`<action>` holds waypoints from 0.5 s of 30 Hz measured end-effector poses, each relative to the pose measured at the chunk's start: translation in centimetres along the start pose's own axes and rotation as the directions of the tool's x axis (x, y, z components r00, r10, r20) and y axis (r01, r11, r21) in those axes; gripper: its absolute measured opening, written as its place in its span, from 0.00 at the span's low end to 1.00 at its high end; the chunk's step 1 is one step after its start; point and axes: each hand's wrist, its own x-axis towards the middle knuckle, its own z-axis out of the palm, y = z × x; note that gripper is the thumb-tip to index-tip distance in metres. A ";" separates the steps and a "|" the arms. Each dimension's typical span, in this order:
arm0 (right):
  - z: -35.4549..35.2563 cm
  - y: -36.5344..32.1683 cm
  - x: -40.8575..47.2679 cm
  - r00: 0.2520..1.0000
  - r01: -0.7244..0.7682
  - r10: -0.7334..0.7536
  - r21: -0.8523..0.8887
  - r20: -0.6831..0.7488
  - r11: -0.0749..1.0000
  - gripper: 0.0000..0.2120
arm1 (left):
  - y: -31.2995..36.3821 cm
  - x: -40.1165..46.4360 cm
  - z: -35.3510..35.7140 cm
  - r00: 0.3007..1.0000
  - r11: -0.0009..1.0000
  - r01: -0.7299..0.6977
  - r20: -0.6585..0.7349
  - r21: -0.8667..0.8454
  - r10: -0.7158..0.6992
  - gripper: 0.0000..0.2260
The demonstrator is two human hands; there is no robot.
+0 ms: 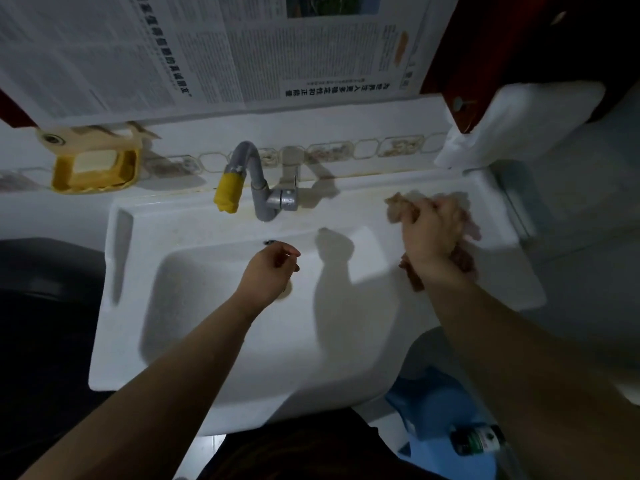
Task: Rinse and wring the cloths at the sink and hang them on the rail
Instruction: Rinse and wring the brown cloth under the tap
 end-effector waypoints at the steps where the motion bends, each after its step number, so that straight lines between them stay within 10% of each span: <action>1: -0.5 -1.1 -0.8 0.995 0.052 -0.045 0.087 -0.084 0.995 0.16 | 0.0 0.1 -0.1 1.000 1.000 -0.014 0.005 -0.022 0.014 0.05; 3: -1.5 -3.8 -2.7 0.987 0.149 -0.119 0.334 -0.109 0.931 0.14 | -0.1 0.1 -0.3 0.996 0.997 -0.050 0.077 -0.064 0.055 0.10; 7: -3.1 -10.4 -8.1 0.866 -0.097 -0.294 0.712 0.405 0.695 0.08 | 0.3 -1.0 -0.9 0.943 0.969 -0.052 0.308 -0.243 0.128 0.27; 10: -2.0 -13.6 -9.5 0.729 -0.022 -0.435 0.654 0.528 0.756 0.15 | -0.3 -1.6 -2.0 0.972 0.951 0.009 0.227 -0.310 0.065 0.14; 15: 0.4 -18.2 -4.3 0.848 -0.122 -0.199 0.548 0.490 0.828 0.25 | -2.3 -2.0 -4.7 0.977 0.762 0.177 0.016 -0.623 -0.214 0.11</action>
